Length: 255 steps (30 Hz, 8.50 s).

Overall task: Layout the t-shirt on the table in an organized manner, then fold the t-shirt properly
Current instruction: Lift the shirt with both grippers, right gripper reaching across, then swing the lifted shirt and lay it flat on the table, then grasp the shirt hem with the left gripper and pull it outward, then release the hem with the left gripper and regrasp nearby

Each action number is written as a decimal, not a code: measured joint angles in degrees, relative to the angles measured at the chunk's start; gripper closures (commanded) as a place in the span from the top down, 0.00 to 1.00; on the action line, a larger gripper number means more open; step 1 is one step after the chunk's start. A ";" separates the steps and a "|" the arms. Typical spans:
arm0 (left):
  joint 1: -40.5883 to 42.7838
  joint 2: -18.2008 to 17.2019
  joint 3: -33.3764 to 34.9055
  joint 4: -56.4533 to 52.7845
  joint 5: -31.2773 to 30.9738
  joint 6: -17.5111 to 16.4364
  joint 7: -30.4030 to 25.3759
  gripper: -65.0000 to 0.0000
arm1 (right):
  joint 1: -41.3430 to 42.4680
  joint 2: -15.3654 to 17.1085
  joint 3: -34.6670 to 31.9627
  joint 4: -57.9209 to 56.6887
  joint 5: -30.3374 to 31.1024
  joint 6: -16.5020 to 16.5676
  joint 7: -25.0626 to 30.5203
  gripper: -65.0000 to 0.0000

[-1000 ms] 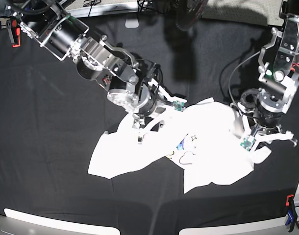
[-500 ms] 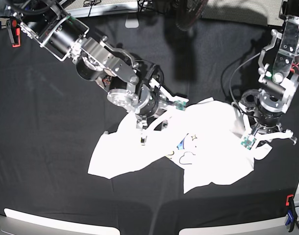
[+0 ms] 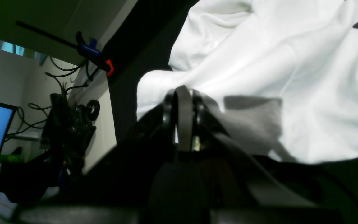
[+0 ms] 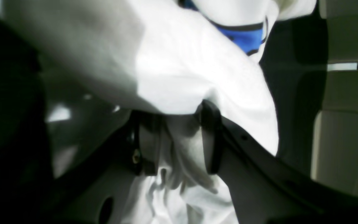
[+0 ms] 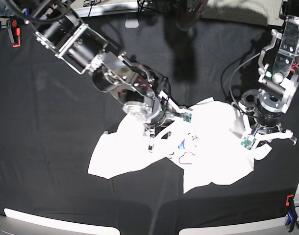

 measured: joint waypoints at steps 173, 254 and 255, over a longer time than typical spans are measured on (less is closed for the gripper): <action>-24.28 22.27 -0.24 -60.59 -64.65 -31.58 24.35 0.00 | -23.69 17.62 97.31 20.04 73.11 20.92 -36.76 0.51; -27.47 17.77 -0.09 -56.26 -40.61 -30.29 5.27 0.00 | 1.73 17.81 82.99 6.51 53.90 20.92 -21.44 0.51; -27.47 17.77 -0.11 -56.26 -40.54 -30.29 5.22 0.00 | 3.48 17.75 80.46 2.99 51.12 20.04 -20.46 0.51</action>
